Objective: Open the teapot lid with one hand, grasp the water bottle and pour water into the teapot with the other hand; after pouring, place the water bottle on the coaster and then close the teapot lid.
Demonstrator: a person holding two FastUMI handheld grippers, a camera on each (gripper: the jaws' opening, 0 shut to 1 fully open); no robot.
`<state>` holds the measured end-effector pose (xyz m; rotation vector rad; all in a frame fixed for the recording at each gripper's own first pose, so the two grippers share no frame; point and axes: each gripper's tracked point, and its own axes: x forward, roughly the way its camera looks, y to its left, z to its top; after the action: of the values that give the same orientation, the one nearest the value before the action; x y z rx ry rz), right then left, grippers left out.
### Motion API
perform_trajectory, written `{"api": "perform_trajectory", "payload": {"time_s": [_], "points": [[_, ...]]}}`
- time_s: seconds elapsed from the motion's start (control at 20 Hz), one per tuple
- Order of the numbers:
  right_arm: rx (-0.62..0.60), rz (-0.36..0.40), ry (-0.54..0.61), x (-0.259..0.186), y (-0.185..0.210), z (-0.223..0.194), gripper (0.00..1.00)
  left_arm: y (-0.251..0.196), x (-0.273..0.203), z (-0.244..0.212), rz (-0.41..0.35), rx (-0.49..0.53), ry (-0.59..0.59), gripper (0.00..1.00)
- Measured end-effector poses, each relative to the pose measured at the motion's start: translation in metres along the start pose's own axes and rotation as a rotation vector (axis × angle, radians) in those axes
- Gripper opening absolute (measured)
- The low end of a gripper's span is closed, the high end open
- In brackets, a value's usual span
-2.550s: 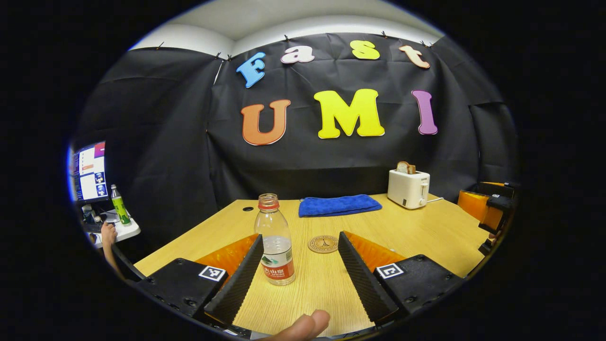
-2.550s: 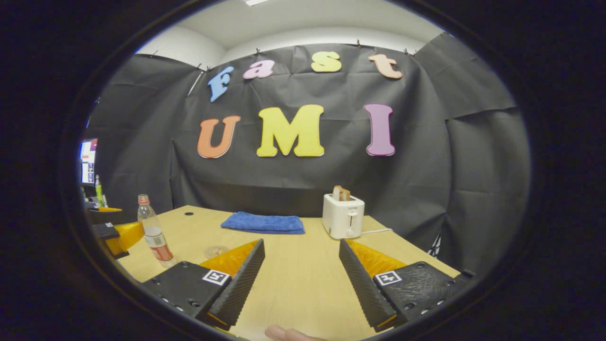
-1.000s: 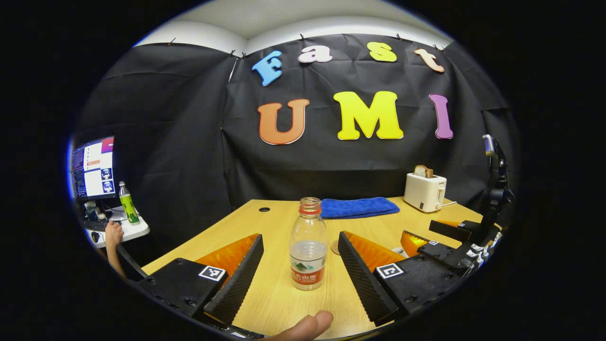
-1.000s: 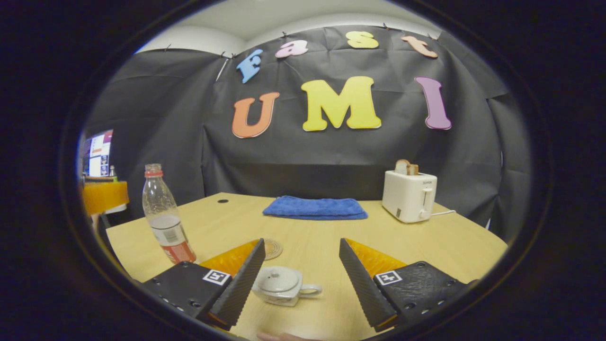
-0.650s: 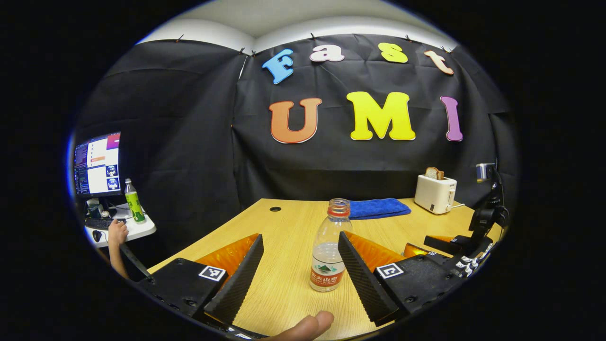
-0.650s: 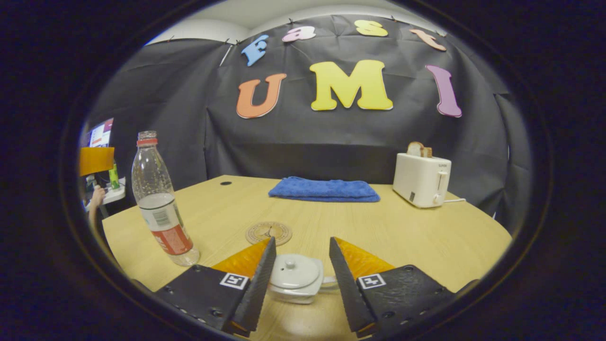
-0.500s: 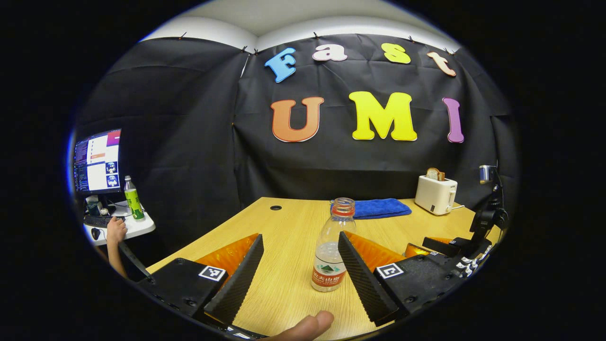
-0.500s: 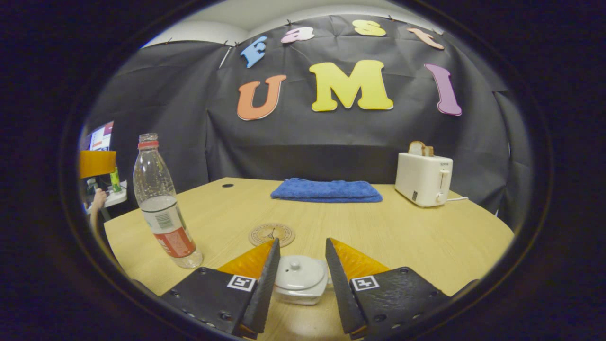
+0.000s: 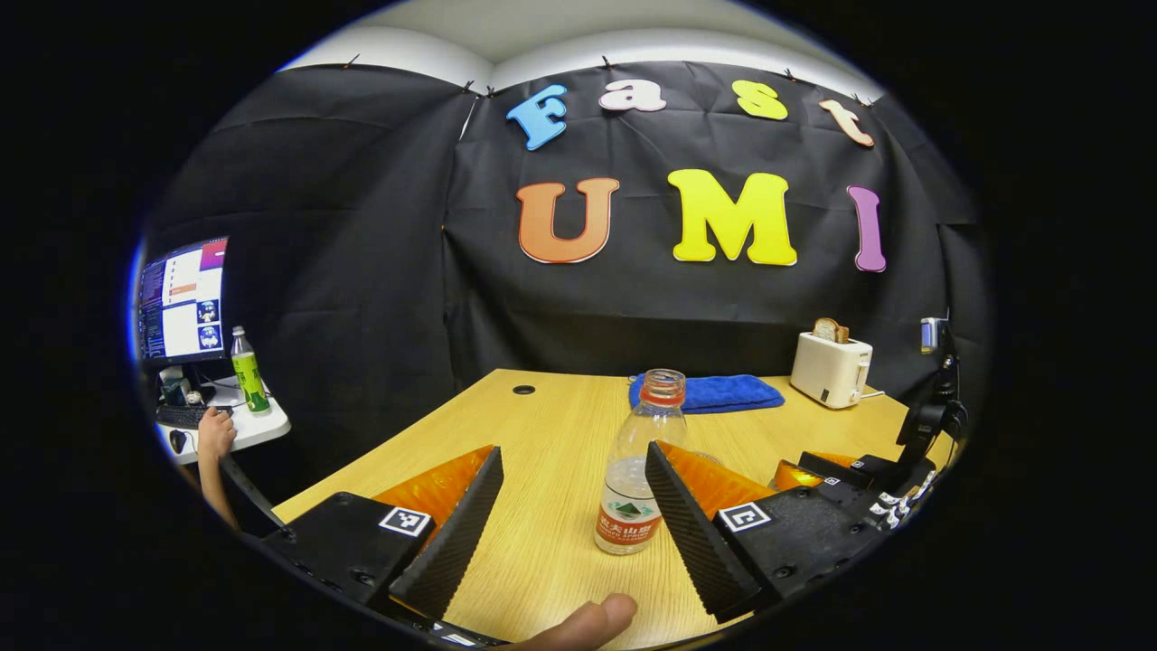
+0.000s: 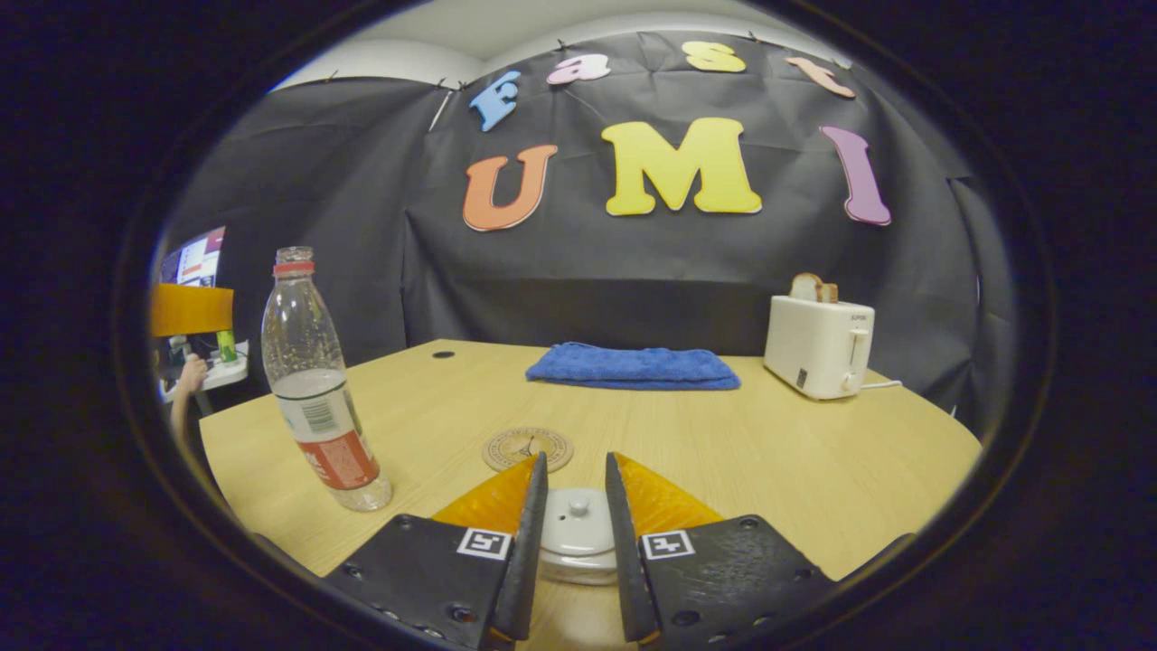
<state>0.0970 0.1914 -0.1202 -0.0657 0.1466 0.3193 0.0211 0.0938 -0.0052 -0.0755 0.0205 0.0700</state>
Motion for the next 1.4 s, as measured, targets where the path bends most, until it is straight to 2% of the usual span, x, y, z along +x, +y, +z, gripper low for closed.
{"api": "perform_trajectory", "payload": {"time_s": [0.25,0.35,0.75,0.9,1.0,1.15,1.4], "points": [[0.018,-0.004,-0.023,-0.002,0.0,0.006,0.38,-0.001,0.001,-0.002,0.0,0.006,0.005,0.99],[0.037,0.015,-0.019,0.006,0.001,0.0,0.07,-0.002,0.002,-0.003,-0.002,0.008,0.008,0.99],[0.053,0.035,-0.021,0.006,0.002,0.009,0.04,-0.013,0.005,-0.008,-0.064,0.004,0.003,0.99],[0.074,0.042,-0.043,-0.002,-0.001,0.021,0.03,-0.034,0.004,-0.017,-0.164,0.032,0.018,0.99],[0.063,0.028,-0.075,-0.01,-0.005,0.033,0.03,-0.036,0.002,-0.018,-0.21,0.048,0.0,0.99],[0.022,0.011,-0.12,-0.028,-0.013,0.05,0.03,-0.044,0.002,-0.023,-0.251,0.016,-0.018,0.99],[-0.047,-0.063,-0.192,-0.07,-0.045,0.072,0.03,-0.047,0.018,-0.045,-0.255,0.008,-0.027,1.0]]}}
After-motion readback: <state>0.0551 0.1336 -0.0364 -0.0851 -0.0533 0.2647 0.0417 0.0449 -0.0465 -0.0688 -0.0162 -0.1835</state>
